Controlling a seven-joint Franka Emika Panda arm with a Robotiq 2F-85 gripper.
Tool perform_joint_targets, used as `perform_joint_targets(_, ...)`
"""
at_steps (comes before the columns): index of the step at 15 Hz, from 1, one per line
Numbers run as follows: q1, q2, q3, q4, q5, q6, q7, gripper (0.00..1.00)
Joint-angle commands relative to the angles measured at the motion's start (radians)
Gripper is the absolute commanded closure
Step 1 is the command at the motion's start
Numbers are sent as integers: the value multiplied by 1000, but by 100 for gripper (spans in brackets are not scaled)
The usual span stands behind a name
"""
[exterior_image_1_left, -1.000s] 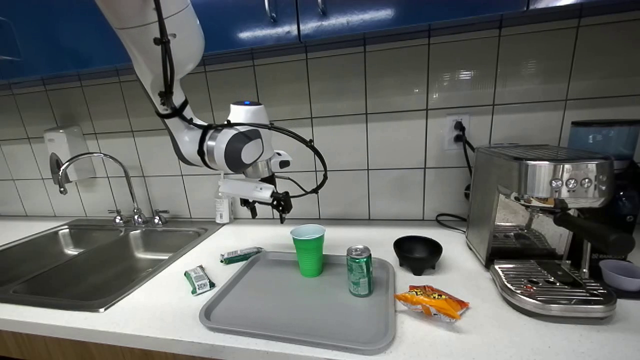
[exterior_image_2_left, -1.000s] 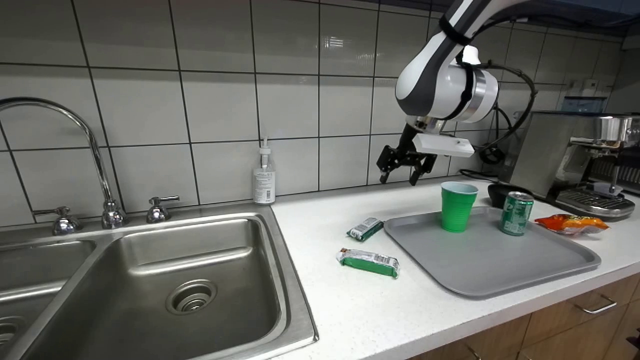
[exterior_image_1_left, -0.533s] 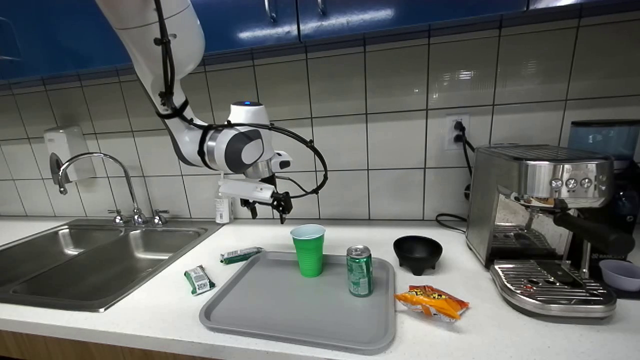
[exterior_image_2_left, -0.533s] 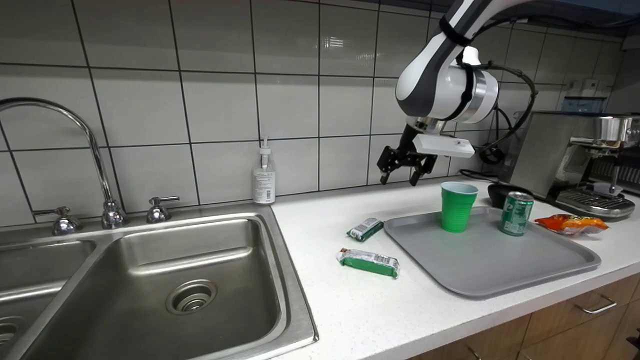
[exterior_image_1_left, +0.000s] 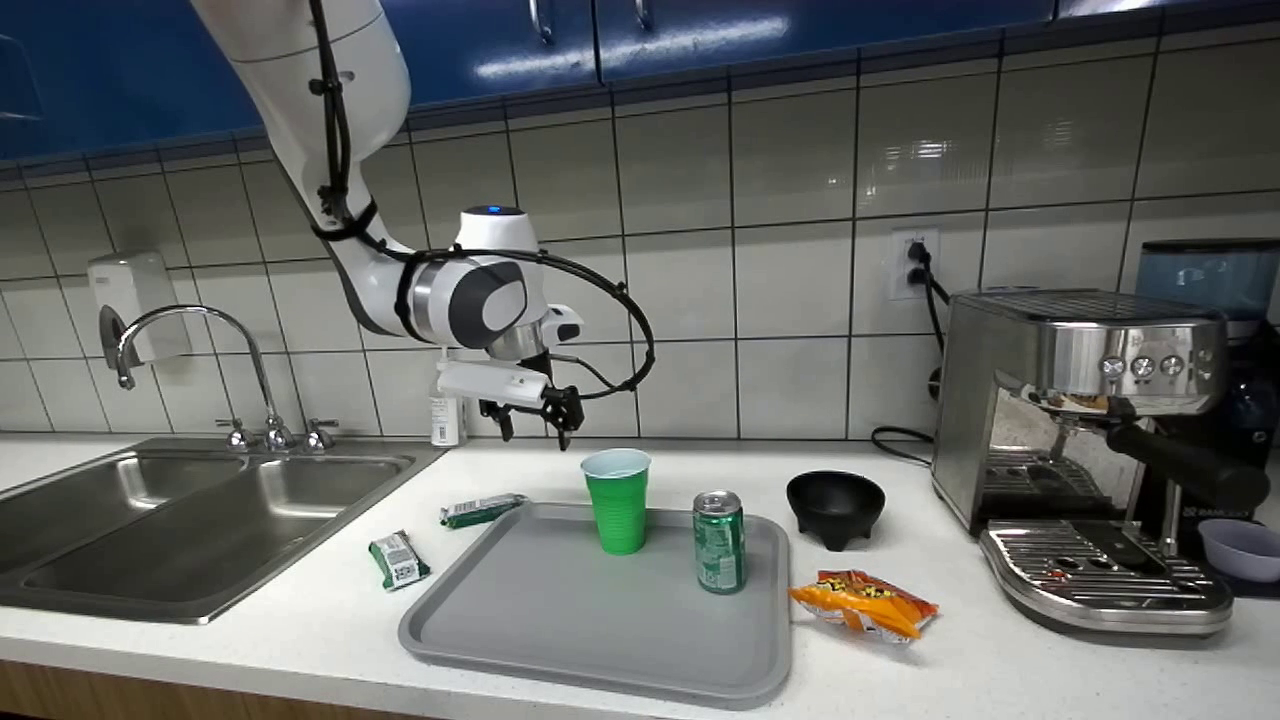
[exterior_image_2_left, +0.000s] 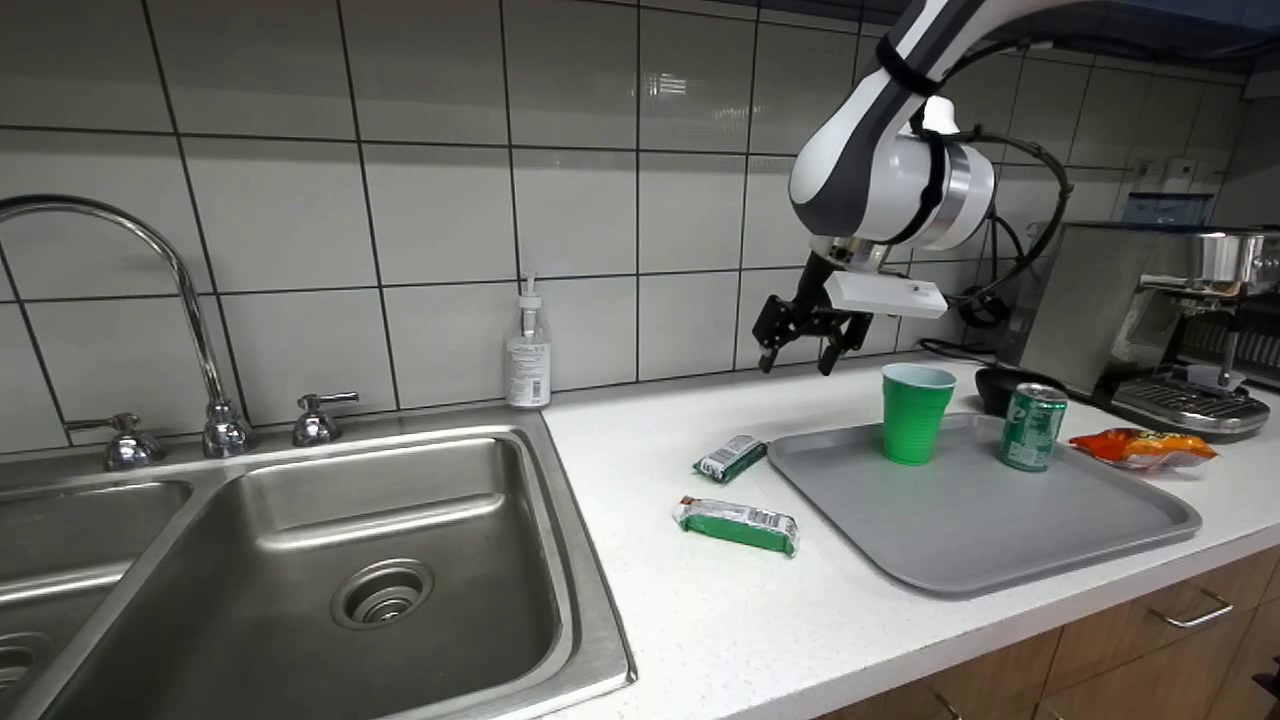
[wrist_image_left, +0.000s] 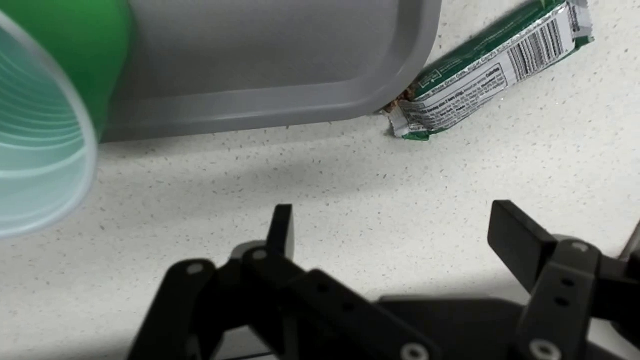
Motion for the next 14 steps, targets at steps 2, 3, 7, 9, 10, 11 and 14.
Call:
perform_joint_targets(2,38,1,-14,14,-24,-14,6,0)
perform_joint_targets(3,51,2,-22,16,-31,-15,15,0)
perform_joint_targets(7,118,11,-74,15,-61,3,83,0)
perform_joint_targets(9,158,18,-108,17,-75,18,143,0)
perform_joint_targets(10,178,22,-123,18,-78,26,176,0)
perform_joint_targets(11,198,26,-138,18,-83,38,207,0)
perform_joint_targets(14,258,41,-181,20,-94,66,296,0)
